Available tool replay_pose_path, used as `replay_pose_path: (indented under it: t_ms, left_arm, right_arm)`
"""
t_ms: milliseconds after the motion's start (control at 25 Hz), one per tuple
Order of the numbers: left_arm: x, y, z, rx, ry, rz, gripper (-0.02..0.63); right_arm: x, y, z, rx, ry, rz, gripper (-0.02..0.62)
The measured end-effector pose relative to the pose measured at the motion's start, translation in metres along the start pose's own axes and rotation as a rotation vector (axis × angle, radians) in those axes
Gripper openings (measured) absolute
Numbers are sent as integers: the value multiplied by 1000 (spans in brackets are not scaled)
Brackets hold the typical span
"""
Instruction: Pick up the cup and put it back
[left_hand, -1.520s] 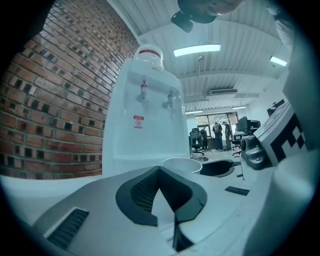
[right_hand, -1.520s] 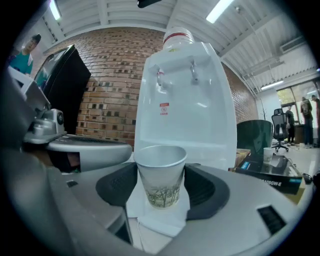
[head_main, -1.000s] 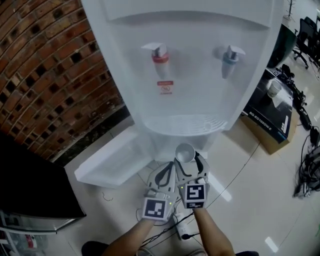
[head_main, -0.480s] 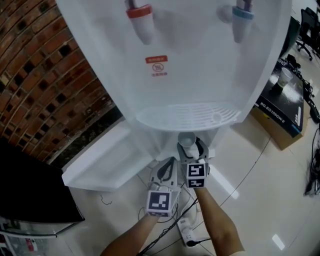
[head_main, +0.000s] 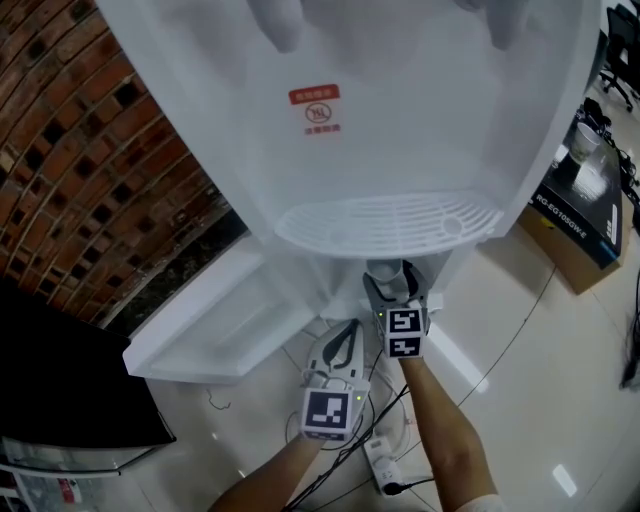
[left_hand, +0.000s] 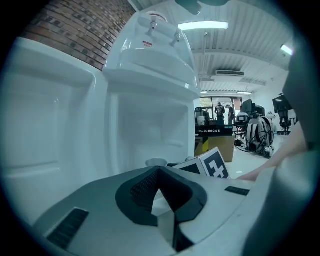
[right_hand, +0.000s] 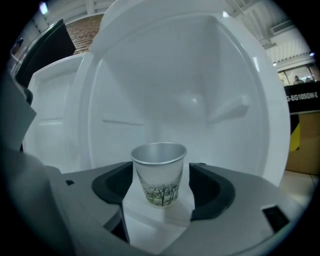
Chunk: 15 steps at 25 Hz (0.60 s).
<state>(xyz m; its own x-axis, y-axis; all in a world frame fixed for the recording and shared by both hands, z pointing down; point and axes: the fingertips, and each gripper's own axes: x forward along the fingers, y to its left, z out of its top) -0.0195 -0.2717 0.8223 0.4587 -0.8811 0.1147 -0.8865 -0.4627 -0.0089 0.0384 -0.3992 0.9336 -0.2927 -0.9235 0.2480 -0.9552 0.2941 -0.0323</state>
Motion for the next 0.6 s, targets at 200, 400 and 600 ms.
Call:
replay_pose_path:
  t_ms: [200, 400, 600]
  left_arm:
    - [2, -4, 7, -34, -11, 2, -3]
    - [-1, -9, 16, -39, -10, 3, -3]
    - [-18, -7, 43, -40, -45, 17, -3]
  right_arm:
    - [-11, -3, 9, -8, -3, -3, 362]
    - [-50, 8, 29, 3, -22, 3, 362]
    - [-107, 40, 74, -19, -64, 31, 234]
